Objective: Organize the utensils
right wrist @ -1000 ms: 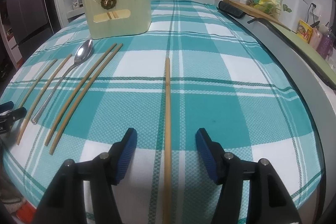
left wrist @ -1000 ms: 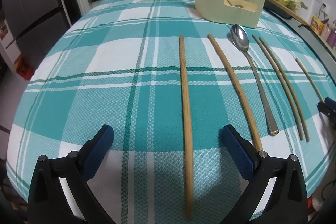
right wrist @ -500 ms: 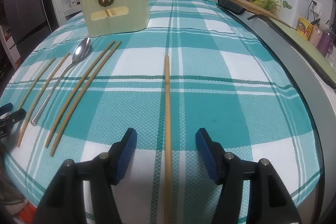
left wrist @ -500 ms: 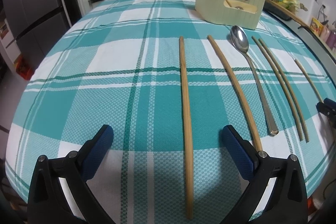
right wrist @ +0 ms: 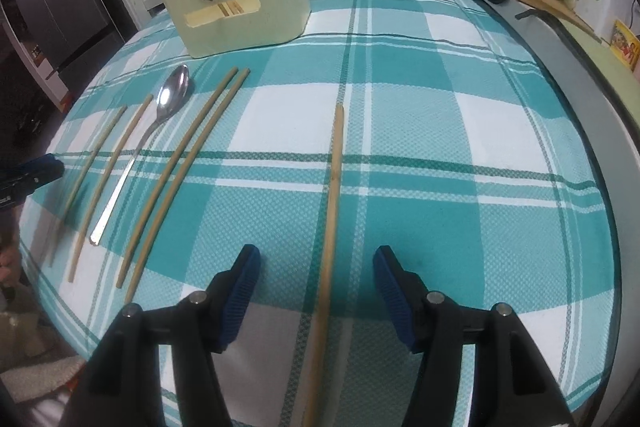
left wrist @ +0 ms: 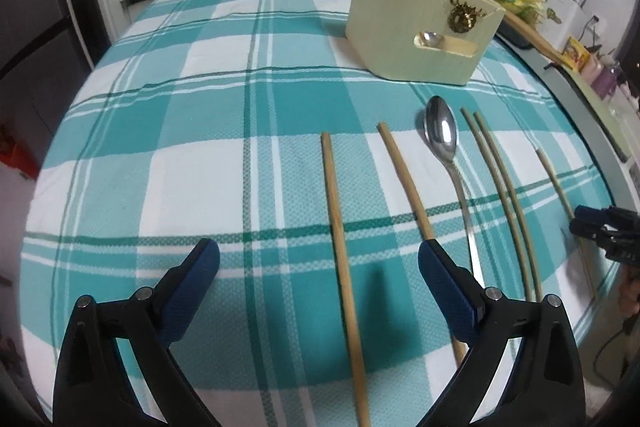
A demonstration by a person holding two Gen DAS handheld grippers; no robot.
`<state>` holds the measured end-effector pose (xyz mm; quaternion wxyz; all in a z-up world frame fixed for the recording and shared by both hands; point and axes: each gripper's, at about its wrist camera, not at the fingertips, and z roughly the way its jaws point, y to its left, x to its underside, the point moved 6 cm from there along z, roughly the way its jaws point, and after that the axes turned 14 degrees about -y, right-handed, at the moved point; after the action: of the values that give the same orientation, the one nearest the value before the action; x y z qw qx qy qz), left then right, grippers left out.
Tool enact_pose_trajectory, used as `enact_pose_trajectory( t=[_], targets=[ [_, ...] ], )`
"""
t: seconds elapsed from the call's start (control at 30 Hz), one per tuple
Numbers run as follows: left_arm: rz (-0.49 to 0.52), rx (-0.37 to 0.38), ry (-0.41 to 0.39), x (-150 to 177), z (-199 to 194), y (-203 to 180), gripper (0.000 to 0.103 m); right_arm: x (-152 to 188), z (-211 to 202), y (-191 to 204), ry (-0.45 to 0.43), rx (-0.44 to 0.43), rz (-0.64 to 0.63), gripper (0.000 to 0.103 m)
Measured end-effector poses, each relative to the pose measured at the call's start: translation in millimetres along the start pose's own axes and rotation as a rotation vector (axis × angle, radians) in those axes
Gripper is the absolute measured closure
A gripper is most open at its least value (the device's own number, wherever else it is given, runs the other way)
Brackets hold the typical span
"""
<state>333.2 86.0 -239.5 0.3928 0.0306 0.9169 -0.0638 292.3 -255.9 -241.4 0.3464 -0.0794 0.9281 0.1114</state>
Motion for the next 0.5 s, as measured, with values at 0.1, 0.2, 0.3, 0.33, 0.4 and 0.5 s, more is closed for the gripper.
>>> enact_pose_trajectory(
  t=[0.1,0.2,0.3,0.33,0.4,0.5],
  targets=[
    [0.031,-0.001,0.054,-3.6,23.9,-1.2,0.019,-8.0,13.1,2.7,0.035,-0.019,-0.026,0.069],
    [0.058,-0.003,0.1,-8.3,43.7,-4.8,0.032,-21.5,26.9,2.7,0.04,-0.015,-0.046,0.07],
    [0.113,-0.015,0.111,-18.7,55.2,-10.2,0.041,-37.7,42.0,1.5,0.052,-0.004,-0.058,0.073],
    [0.115,-0.006,0.116,-22.2,58.2,-12.4,0.046,-42.8,47.0,0.4,0.055,0.004,-0.063,0.078],
    [0.125,-0.012,0.121,-29.4,64.2,-15.4,0.073,-53.7,57.4,-0.9,0.059,0.02,-0.078,0.084],
    [0.131,-0.008,0.122,-34.1,68.0,-20.5,0.098,-67.3,70.2,-1.6,0.067,0.036,-0.084,0.096]
  ],
)
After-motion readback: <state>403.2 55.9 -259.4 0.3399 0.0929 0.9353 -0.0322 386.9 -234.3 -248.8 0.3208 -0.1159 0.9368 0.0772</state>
